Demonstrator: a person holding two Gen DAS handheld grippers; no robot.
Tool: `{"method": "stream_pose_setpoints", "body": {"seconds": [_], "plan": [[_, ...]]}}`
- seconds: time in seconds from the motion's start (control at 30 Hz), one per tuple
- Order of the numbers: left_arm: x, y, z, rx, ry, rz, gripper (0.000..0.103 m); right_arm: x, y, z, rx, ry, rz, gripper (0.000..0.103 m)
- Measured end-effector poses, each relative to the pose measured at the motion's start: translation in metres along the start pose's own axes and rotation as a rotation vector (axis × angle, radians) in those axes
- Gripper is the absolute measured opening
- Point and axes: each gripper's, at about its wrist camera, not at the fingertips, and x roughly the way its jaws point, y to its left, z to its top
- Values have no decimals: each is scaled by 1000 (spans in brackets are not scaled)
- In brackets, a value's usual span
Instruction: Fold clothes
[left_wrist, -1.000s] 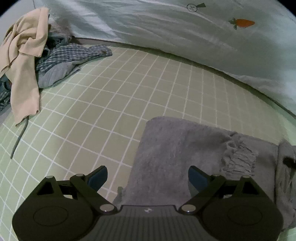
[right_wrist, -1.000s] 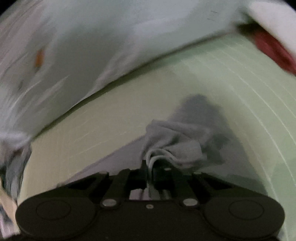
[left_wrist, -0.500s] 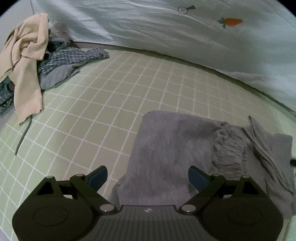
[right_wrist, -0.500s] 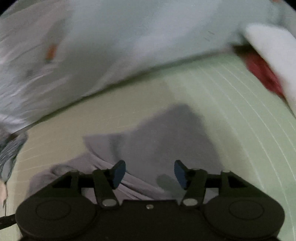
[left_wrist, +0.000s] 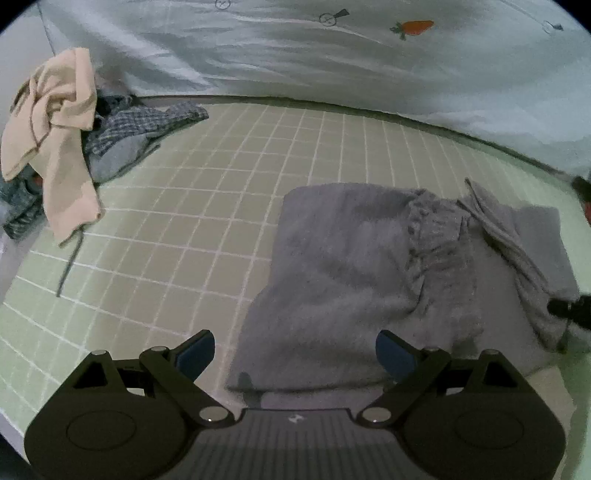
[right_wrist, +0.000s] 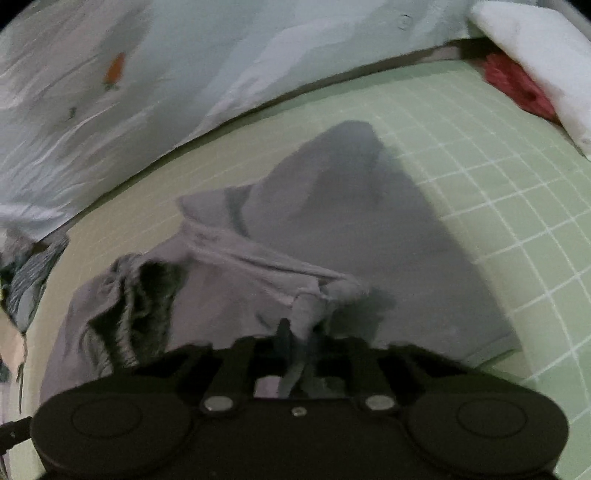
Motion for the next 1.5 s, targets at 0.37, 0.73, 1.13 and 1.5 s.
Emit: {"method": "stream_pose_setpoints", "body": {"seconds": [0.37, 0.73, 1.13, 1.5], "plan": [[-12, 47, -19, -18, 11, 5, 94, -19, 60, -49, -185, 10, -30, 8], [3, 66, -16, -13, 49, -62, 94, -41, 88, -75, -240, 34, -63, 32], [49, 67, 23, -54, 52, -173, 94, -57, 87, -53, -136, -30, -233, 84], [99, 50, 50, -38, 155, -366, 81, -57, 67, -51, -9, 5, -327, 84]]}}
